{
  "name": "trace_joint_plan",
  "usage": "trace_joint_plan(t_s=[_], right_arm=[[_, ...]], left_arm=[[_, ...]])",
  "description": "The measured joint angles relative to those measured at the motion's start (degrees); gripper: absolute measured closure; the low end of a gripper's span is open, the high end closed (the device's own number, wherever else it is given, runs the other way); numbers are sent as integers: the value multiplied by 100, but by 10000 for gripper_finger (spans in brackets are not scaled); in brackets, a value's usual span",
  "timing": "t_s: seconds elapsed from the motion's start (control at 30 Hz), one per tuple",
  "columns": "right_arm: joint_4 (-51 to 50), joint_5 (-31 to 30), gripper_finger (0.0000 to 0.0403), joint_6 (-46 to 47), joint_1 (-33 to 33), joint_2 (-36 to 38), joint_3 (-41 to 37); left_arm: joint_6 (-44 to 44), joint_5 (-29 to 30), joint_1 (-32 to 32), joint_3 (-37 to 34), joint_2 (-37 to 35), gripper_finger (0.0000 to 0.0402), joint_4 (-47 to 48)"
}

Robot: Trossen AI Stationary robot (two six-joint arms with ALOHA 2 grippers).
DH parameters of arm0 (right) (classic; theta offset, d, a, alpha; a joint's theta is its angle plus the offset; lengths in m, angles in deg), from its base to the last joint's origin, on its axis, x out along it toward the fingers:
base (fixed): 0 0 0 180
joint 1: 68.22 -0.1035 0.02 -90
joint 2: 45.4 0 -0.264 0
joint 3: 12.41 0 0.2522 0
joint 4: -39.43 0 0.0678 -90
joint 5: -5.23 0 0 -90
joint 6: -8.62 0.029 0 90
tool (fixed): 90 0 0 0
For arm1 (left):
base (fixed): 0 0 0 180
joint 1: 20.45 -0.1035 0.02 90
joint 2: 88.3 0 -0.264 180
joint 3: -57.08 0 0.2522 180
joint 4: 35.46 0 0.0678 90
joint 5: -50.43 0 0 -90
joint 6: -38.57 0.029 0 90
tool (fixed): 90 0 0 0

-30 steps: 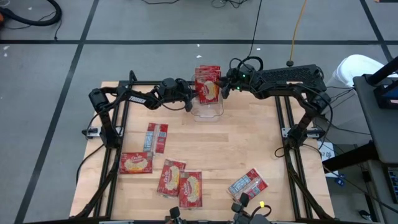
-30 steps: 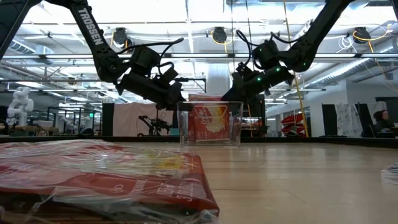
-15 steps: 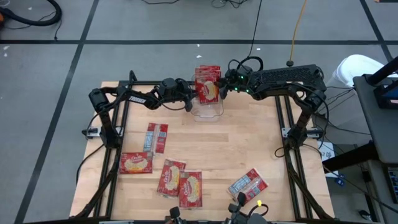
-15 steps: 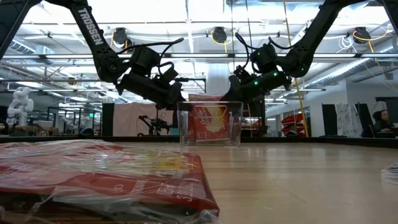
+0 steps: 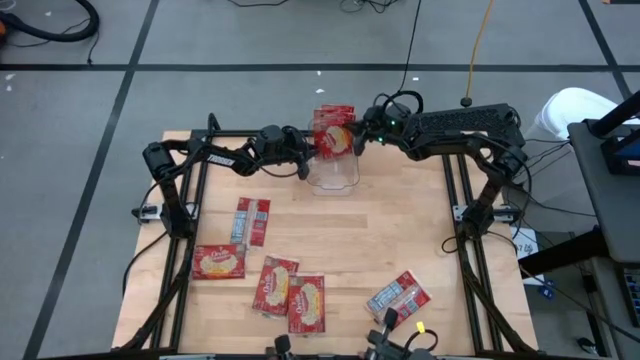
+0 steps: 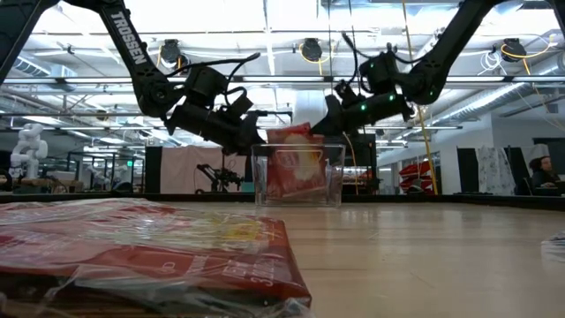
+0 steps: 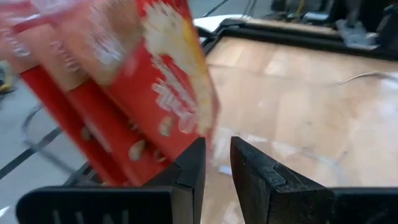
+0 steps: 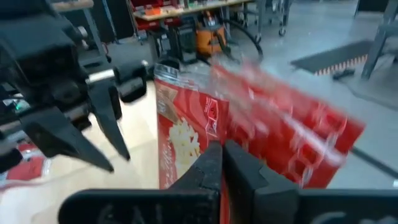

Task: Sort popcorn bags into baskets
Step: Adjust the red popcorn pack in the transparent bin

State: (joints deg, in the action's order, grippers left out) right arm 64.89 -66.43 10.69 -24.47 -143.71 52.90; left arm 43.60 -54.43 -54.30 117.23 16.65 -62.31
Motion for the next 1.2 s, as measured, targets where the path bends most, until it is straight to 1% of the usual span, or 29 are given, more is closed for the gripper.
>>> trace_joint_plan(t_s=[0.07, 0.2, 0.33, 0.47, 0.5, 0.6, 0.87, 0.93, 1.07, 1.13, 1.2], right_arm=[[2, -1, 403, -40, 0, 155, 0], [3, -37, 403, -284, 0, 446, -26], [90, -54, 403, -351, 0, 445, -209], [455, -183, 403, -329, 0, 445, -397], [560, -182, 403, -247, 2, 445, -444], [757, -183, 403, -23, 10, 445, -529], [925, -187, 403, 27, -50, 445, -551], [827, -178, 403, 152, -48, 445, -551], [379, 101, 398, 547, -77, 555, -551], [-51, 54, 386, 482, -213, 709, -551], [-652, -195, 370, 378, -396, 900, -551]], left_arm=[[-52, -129, 31, -2, -82, 321, -9], [-6, -158, 115, 0, -168, 321, -27], [-157, -171, 139, 0, -155, 321, -10], [-393, -725, 161, -2, 2, 321, 32], [-385, -764, 172, -2, 15, 321, 30], [-295, -764, 183, -2, 33, 321, -3], [-261, -760, 70, 202, 38, 321, 170], [-253, -758, 70, 226, 38, 321, 239], [-264, -759, 66, 236, 38, 321, 311], [-268, -744, 66, 236, 38, 321, 420], [-272, -662, 66, 236, 38, 321, 502]])
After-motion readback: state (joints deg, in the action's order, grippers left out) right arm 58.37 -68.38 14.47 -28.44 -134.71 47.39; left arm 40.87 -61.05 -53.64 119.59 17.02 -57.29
